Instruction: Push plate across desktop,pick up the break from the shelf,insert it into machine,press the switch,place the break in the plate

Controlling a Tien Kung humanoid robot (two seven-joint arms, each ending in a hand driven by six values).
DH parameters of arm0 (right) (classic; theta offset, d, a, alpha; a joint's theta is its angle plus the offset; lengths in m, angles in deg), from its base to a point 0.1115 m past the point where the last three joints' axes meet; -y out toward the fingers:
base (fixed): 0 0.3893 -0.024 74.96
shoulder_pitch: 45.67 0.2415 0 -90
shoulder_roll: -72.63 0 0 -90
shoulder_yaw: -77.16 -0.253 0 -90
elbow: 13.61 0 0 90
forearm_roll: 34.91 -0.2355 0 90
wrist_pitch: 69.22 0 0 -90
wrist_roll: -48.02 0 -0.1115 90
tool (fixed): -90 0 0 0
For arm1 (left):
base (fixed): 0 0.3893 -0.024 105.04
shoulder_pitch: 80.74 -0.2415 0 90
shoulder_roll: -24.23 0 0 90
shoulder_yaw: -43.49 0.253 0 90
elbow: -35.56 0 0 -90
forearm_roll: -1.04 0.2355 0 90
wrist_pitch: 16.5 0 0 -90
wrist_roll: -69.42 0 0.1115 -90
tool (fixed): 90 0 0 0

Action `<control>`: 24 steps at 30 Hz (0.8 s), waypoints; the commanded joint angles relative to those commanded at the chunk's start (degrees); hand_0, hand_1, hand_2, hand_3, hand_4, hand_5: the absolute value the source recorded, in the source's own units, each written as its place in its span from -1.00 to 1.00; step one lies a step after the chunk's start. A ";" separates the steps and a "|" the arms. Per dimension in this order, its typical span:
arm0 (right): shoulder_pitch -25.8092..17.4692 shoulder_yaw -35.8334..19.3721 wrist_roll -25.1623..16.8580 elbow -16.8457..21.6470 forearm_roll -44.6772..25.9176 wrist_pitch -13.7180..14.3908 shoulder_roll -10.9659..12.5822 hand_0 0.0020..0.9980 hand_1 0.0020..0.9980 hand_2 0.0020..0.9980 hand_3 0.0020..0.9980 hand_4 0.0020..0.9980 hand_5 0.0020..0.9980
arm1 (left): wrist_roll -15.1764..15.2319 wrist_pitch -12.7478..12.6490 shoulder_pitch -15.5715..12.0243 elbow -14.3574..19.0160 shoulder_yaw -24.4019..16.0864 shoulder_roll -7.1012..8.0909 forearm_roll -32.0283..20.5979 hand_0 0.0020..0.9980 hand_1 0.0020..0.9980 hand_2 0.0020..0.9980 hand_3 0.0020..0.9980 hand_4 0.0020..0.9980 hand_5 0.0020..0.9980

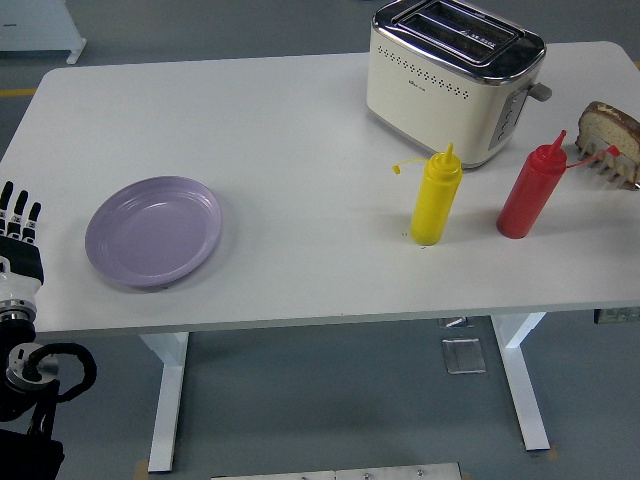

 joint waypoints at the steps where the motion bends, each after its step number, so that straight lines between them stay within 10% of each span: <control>1: 0.10 0.14 0.47 -0.04 1.16 -0.50 0.10 0.79 0.71 0.74 0.72 0.32 -0.52 | 0.00 0.25 0.20 -0.48 0.37 0.07 -0.16 0.84 0.77 0.74 0.59 0.17 1.00; 24: 8.99 7.65 10.71 -7.58 31.19 -14.67 4.38 0.78 0.70 0.73 0.71 0.39 -0.49 | -0.55 5.53 7.46 -11.19 11.98 0.90 -4.80 0.82 0.78 0.74 0.60 0.19 1.00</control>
